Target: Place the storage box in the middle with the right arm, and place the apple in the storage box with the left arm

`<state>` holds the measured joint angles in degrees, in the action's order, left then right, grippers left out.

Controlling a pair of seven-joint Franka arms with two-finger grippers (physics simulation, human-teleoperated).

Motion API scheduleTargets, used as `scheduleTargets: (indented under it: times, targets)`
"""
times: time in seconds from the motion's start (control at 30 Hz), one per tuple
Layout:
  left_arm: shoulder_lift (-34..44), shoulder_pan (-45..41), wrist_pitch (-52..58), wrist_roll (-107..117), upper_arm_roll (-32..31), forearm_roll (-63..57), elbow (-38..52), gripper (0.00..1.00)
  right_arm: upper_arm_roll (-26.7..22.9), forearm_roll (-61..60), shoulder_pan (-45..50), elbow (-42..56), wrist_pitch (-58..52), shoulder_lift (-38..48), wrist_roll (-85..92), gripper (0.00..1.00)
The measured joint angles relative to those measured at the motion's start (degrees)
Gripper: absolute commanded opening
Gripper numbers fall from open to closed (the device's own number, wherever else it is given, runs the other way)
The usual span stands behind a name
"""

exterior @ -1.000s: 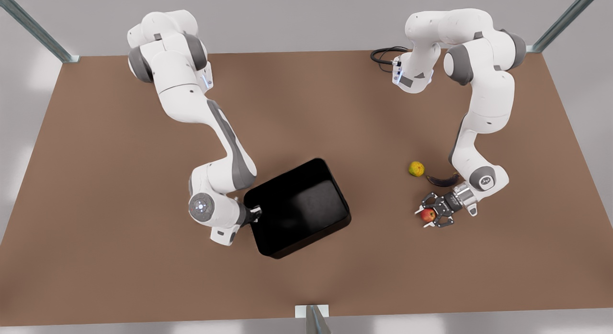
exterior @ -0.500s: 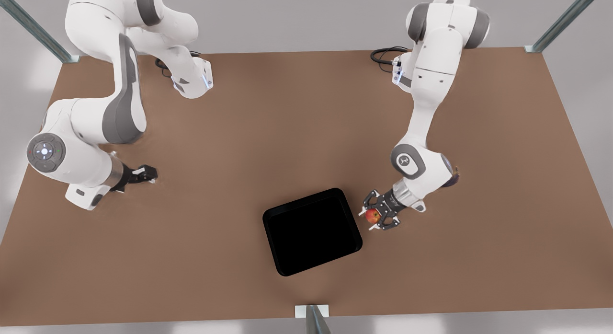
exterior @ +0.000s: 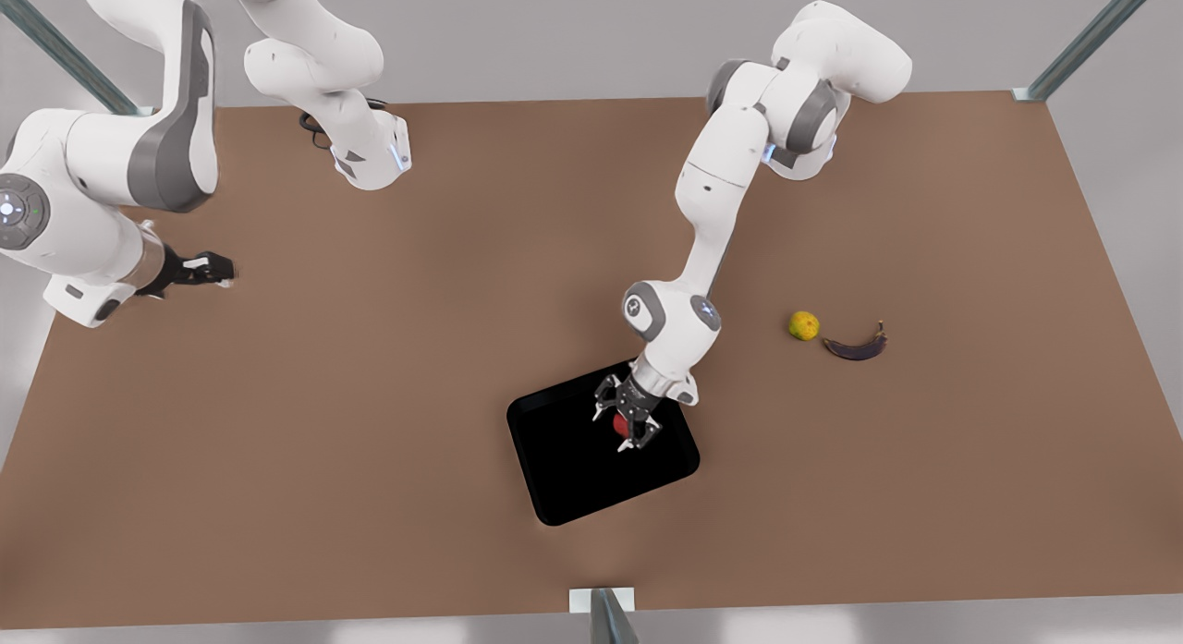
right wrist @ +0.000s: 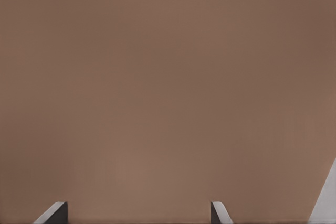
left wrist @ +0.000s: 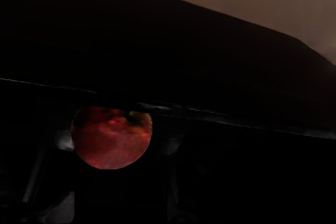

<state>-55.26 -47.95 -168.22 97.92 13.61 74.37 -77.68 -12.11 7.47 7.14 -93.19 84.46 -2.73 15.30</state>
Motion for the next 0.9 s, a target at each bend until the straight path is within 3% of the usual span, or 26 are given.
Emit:
scheduleTargets:
  times: [0.1,0.23,0.3,0.4,0.5,0.53,0.6,0.63,0.67,0.7,0.73,0.77,0.8,0.9]
  targets:
    - [4.37,0.02,4.44,-0.09,4.45,-7.95,-2.04,1.0,-0.01,0.0,-3.34,0.03,0.0,0.02,0.13,1.0]
    - [13.43,1.25,32.27,-5.27,17.49,-24.31,-3.28,1.0,0.01,-0.07,-0.01,0.03,0.0,-0.24,0.08,1.0]
    - [19.79,3.58,45.63,-27.77,19.53,-31.9,-3.27,1.0,0.03,-0.09,1.41,0.03,0.09,-0.36,0.08,1.0]
    - [29.31,4.16,65.96,-68.43,29.82,-38.8,-3.18,1.0,0.0,-0.09,-0.42,-0.01,0.09,-0.35,0.08,1.0]
    - [35.74,4.35,74.01,-83.99,31.54,-47.26,-2.88,1.0,-0.01,-0.18,-2.0,0.03,0.09,-0.34,0.16,1.0]
    - [40.5,11.53,75.07,-86.28,23.14,-50.19,-3.32,1.0,-0.01,-0.18,-1.66,0.03,0.09,-0.34,1.06,1.0]
    - [48.77,36.32,77.27,-86.58,-10.96,-58.5,-6.5,1.0,0.0,-0.18,-0.29,0.03,0.09,-0.35,1.13,1.0]
    - [53.73,37.74,78.13,-90.36,-13.95,-61.98,-10.17,1.0,0.0,-0.18,0.28,0.03,0.09,-0.36,1.13,1.0]
    - [60.8,37.41,74.46,-95.93,-13.65,-64.03,-20.66,1.0,0.0,-0.18,0.51,0.03,0.17,-0.4,1.13,1.0]
    - [59.7,41.45,74.67,-96.17,-14.55,-65.55,-21.17,1.0,0.0,-0.18,0.41,-0.02,0.18,-0.36,1.13,1.0]
    - [52.75,48.48,79.8,-93.79,-17.62,-66.79,-14.25,1.0,0.01,-0.18,-0.01,-0.06,0.26,-0.43,1.13,1.0]
    - [51.34,53.38,80.97,-91.24,-20.11,-68.1,-12.57,1.0,0.0,-0.18,-0.53,-0.06,0.2,-0.44,1.13,1.0]
    - [51.2,53.19,80.86,-91.07,-20.42,-69.33,-12.55,1.0,0.0,-0.18,-1.01,-0.06,0.25,-0.43,1.13,1.0]
    - [51.15,40.78,80.19,-91.06,-20.5,-71.53,-12.68,1.0,0.0,-0.18,-1.11,-0.06,0.23,-0.43,1.13,1.0]
